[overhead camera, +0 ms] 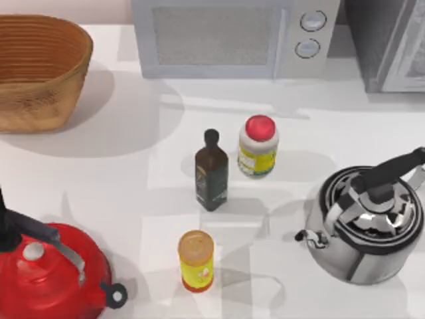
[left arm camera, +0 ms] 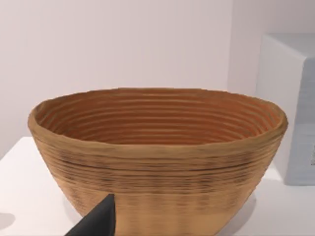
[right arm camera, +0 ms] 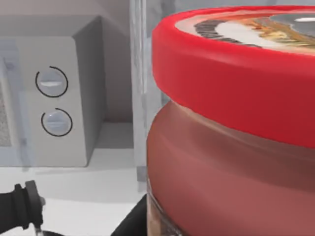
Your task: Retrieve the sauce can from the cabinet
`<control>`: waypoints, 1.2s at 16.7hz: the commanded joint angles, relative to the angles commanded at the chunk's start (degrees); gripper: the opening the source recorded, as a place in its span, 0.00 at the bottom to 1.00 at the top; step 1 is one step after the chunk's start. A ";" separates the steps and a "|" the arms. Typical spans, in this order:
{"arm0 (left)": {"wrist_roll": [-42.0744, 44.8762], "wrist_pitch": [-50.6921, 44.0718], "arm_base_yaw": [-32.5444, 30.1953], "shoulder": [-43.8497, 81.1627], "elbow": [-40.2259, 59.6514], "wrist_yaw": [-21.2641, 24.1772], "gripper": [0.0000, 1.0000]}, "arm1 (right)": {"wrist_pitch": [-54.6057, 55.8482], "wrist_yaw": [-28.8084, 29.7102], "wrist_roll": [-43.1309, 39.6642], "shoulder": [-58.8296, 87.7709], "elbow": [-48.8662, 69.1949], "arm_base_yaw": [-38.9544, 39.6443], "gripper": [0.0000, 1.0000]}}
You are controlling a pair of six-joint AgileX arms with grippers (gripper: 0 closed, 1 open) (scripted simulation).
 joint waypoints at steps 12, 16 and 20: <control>0.00 0.00 0.00 0.00 0.00 0.00 1.00 | 28.87 -14.68 -0.55 38.11 14.85 -4.46 0.00; 0.00 0.00 0.00 0.00 0.00 0.00 1.00 | 44.45 -23.35 -0.55 61.48 22.38 -6.36 0.00; 0.00 0.00 0.00 0.00 0.00 0.00 1.00 | 60.03 -32.09 -0.26 85.09 29.52 -7.57 0.00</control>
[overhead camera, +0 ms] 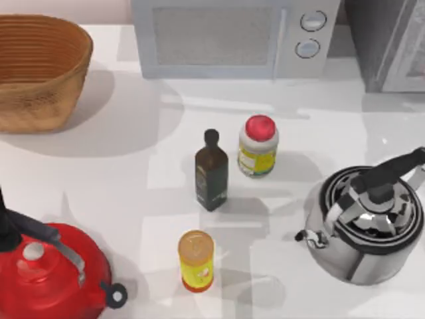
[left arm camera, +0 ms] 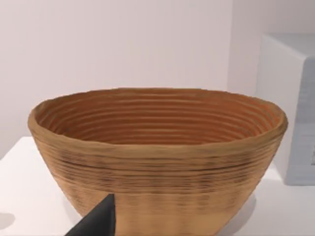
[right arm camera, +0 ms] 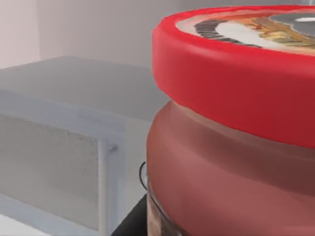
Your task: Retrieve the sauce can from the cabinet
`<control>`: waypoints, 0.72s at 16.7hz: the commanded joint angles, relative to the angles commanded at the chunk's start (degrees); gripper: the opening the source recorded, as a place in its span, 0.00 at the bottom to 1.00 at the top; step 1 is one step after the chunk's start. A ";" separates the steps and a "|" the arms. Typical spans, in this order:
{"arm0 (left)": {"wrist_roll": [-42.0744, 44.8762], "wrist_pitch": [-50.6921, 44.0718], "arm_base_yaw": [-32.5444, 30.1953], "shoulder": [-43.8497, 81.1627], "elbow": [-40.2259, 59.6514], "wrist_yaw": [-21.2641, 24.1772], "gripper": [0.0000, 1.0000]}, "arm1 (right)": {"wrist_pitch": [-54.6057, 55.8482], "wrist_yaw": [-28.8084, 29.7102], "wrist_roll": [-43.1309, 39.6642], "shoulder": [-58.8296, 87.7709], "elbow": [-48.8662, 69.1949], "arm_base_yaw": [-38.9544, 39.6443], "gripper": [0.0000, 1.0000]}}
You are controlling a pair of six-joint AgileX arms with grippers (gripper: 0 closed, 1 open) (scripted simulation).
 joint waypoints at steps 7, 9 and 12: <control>0.00 0.00 0.00 0.00 0.00 0.00 1.00 | 21.62 -12.68 0.91 30.72 7.13 0.58 0.00; 0.00 0.00 0.00 0.00 0.00 0.00 1.00 | 25.01 -15.14 1.14 34.84 7.14 1.11 0.00; 0.00 0.00 0.00 0.00 0.00 0.00 1.00 | 26.50 -16.36 1.27 36.53 6.83 1.38 0.00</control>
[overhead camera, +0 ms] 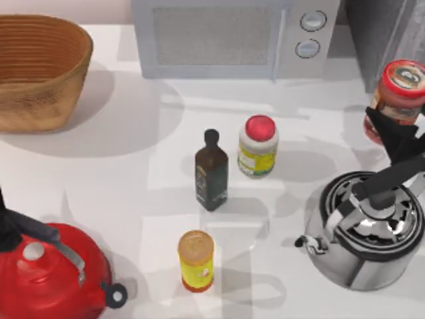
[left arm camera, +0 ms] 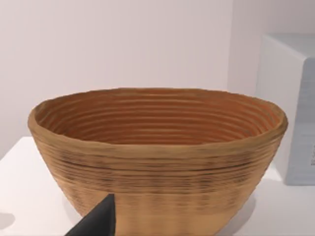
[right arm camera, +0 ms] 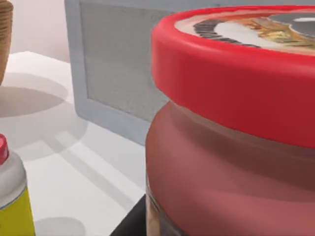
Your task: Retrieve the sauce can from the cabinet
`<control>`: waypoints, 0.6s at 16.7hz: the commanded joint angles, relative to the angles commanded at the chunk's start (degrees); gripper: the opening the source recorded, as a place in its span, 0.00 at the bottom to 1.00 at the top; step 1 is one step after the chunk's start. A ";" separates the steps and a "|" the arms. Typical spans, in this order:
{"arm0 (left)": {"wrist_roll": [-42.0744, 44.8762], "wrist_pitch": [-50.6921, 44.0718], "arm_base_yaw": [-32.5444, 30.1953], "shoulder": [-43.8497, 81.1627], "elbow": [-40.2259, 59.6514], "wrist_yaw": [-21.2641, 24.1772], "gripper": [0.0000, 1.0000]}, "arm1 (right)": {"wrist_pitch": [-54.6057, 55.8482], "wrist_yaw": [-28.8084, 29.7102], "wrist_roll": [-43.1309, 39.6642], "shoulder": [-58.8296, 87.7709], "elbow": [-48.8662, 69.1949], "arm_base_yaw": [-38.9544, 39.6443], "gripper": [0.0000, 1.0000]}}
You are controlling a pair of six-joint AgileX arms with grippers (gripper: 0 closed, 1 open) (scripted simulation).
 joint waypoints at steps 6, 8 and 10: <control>0.00 0.00 0.00 0.00 0.00 0.00 1.00 | 0.22 0.13 0.01 0.13 0.80 -0.04 0.00; 0.00 0.00 0.00 0.00 0.00 0.00 1.00 | 0.89 0.91 -0.15 1.00 3.15 0.62 0.00; 0.00 0.00 0.00 0.00 0.00 0.00 1.00 | 1.10 2.43 -0.24 2.93 5.91 1.84 0.00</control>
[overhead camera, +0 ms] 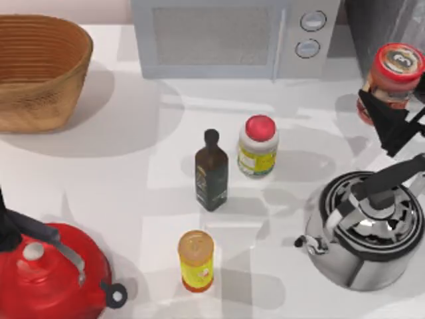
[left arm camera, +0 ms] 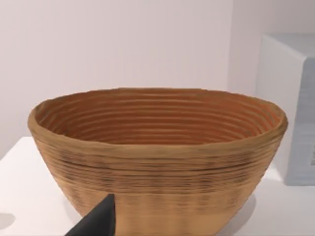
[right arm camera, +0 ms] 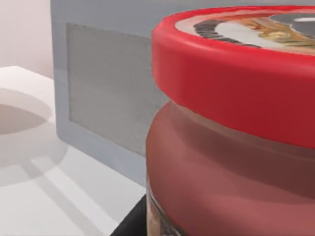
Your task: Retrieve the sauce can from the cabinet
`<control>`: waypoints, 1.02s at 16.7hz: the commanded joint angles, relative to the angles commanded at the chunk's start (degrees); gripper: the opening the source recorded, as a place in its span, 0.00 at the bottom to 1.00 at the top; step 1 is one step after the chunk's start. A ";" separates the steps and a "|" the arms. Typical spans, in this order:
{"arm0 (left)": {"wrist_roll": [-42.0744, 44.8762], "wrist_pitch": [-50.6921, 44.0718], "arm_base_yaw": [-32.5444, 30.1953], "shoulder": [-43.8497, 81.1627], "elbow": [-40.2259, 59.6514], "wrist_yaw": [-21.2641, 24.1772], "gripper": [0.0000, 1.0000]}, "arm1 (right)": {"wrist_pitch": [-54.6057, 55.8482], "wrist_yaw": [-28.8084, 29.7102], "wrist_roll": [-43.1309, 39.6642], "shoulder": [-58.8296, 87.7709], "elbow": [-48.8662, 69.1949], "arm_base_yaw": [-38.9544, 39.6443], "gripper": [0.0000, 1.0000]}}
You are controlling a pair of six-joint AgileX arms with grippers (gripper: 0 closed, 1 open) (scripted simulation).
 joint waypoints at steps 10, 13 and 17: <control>0.00 0.00 0.00 0.00 0.00 0.00 1.00 | -2.50 5.05 -0.02 6.98 5.12 5.51 0.00; 0.00 0.00 0.00 0.00 0.00 0.00 1.00 | -2.50 5.05 -0.02 6.98 5.12 5.51 0.08; 0.00 0.00 0.00 0.00 0.00 0.00 1.00 | -2.50 5.05 -0.02 6.98 5.12 5.51 0.38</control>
